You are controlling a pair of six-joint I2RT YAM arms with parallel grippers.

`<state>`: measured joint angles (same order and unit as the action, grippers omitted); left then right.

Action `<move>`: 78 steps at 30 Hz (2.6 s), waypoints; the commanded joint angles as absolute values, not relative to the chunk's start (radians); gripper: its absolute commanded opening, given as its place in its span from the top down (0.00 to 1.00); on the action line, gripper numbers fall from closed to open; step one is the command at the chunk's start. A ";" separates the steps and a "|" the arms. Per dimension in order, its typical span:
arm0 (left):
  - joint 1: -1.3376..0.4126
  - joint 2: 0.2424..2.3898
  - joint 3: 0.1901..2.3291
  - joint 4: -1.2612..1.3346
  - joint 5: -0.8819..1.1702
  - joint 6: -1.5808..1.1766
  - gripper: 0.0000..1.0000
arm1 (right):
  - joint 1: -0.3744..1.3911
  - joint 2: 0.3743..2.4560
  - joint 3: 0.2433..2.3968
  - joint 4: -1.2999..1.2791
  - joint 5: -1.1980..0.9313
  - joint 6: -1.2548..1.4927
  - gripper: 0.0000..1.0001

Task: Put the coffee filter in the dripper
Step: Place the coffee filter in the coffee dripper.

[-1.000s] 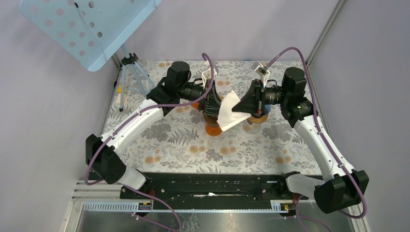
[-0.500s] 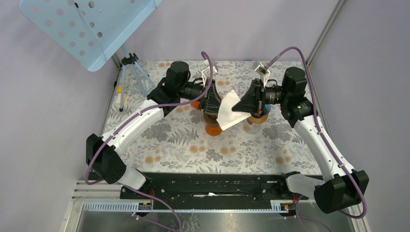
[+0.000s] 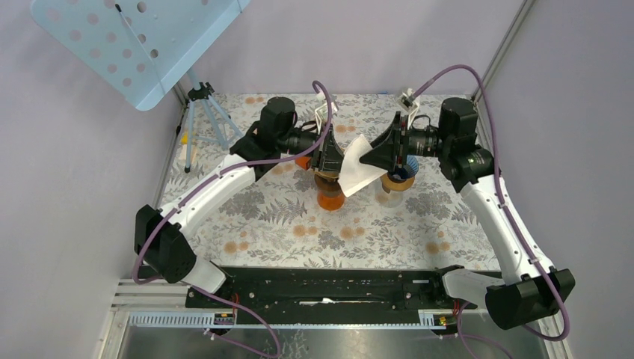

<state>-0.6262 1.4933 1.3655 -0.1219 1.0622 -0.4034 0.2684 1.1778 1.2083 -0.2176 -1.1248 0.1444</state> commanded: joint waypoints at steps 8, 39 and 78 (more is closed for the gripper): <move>-0.626 1.468 1.552 -0.315 0.692 -0.302 1.00 | 0.275 1.174 1.362 -0.365 -0.670 -0.059 0.16; -0.620 1.680 1.887 -0.367 0.196 -0.438 1.00 | 0.488 1.415 1.749 -0.501 -0.218 -0.181 0.15; -0.692 1.629 1.793 -0.376 0.052 -0.716 1.00 | 0.582 1.414 1.658 -0.463 -0.008 -0.252 0.24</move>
